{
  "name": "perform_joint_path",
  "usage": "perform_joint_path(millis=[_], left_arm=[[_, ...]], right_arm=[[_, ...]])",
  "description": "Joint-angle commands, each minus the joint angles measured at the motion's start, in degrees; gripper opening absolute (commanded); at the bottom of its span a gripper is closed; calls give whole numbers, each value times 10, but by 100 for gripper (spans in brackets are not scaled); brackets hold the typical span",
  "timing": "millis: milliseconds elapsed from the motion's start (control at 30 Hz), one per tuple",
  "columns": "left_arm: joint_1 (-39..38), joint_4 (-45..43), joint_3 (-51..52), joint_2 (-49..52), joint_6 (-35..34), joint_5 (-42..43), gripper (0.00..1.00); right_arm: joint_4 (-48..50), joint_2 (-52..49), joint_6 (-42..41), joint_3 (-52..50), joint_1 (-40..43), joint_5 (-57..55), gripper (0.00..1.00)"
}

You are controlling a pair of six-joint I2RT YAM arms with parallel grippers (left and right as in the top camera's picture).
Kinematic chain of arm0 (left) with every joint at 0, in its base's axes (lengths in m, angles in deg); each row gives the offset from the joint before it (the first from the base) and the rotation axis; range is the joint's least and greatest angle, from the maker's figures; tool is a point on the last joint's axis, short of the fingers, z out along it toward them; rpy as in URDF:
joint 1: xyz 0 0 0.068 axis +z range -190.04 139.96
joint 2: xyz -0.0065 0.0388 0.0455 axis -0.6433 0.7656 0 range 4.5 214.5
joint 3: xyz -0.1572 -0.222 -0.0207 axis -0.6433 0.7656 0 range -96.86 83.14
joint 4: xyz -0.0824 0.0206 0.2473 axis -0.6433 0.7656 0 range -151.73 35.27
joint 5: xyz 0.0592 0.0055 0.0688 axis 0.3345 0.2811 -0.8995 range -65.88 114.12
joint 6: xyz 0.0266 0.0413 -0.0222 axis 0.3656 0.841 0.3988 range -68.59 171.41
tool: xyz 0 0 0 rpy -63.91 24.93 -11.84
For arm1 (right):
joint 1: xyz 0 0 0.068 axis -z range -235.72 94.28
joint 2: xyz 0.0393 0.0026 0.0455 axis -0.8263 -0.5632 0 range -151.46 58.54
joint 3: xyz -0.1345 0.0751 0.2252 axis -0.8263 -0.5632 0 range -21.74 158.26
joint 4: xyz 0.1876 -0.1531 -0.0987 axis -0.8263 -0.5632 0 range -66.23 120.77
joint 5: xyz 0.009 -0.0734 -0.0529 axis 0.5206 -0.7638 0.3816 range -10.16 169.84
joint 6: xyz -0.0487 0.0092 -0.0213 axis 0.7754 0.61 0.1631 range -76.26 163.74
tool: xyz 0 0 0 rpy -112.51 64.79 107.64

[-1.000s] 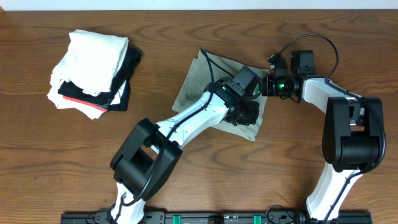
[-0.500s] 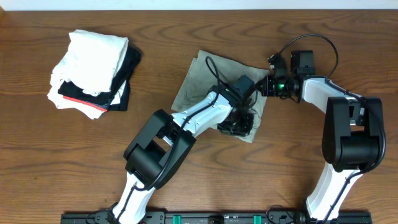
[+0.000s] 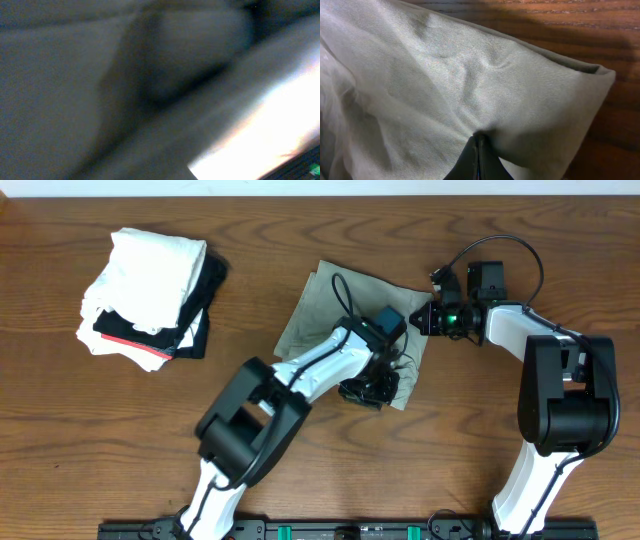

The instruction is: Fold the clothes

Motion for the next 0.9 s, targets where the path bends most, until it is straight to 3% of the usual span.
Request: perform_joint_path(millis=[0, 100, 233, 667, 867], left_arm=[[10, -5, -1, -94, -2, -73, 6], [28, -4, -1, -140, -17, -141, 6], [67, -9, -1, -154, -16, -154, 6], [193, 7, 0, 1, -11, -156, 6], [248, 18, -1, 0, -4, -142, 6]], right_arm=[[-11, -34, 7, -12, -3, -43, 1], [-12, -34, 7, -12, -3, -43, 1], [-12, -34, 7, -12, -3, -43, 1], [-16, -34, 7, -12, -3, -43, 1], [-16, -34, 7, -12, -3, -43, 1]])
